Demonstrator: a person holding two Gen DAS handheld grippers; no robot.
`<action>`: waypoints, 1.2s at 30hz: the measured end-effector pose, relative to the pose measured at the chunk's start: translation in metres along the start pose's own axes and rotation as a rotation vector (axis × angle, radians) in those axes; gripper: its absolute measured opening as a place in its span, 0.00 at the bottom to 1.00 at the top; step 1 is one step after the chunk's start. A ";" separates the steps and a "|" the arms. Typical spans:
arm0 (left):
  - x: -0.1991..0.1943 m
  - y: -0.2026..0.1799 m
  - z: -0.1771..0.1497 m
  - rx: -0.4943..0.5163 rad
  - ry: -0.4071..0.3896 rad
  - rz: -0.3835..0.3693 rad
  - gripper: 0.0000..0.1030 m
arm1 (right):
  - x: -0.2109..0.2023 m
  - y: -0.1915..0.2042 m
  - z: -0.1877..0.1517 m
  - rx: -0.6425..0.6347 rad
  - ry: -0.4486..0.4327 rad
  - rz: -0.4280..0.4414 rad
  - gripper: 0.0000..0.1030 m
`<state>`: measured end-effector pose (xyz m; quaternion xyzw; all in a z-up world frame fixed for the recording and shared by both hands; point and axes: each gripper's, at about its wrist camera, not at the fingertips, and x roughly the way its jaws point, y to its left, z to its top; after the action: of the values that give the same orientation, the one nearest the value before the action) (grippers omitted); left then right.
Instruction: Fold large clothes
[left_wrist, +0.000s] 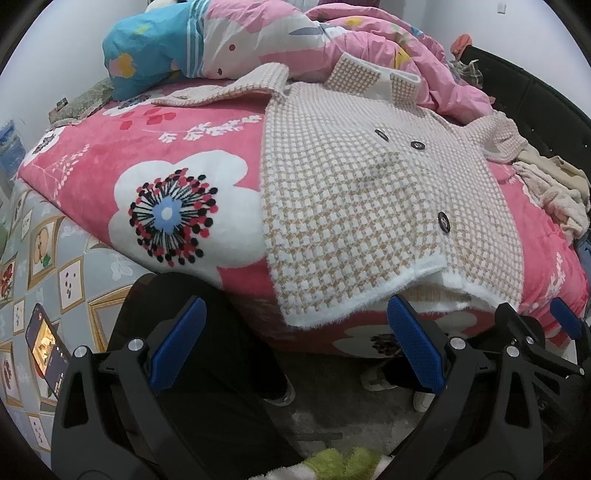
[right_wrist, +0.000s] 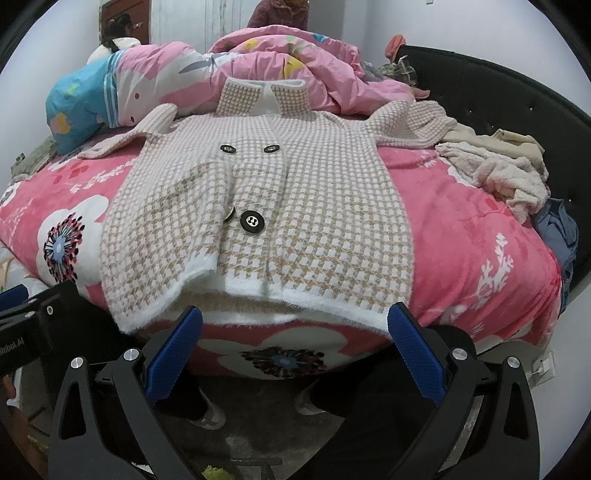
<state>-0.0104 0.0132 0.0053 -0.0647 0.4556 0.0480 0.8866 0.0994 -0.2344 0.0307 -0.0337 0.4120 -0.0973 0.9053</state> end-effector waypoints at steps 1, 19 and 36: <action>0.000 0.001 0.001 -0.003 -0.001 0.002 0.92 | 0.000 -0.001 0.000 0.000 0.000 0.000 0.95; 0.006 0.004 0.012 -0.014 0.002 0.034 0.92 | 0.007 -0.004 0.010 -0.018 -0.006 -0.011 0.95; 0.061 0.021 0.036 0.017 0.049 0.094 0.92 | 0.050 -0.065 0.032 0.102 0.038 0.082 0.95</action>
<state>0.0511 0.0410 -0.0249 -0.0372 0.4802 0.0840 0.8723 0.1456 -0.3085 0.0240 0.0314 0.4248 -0.0816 0.9011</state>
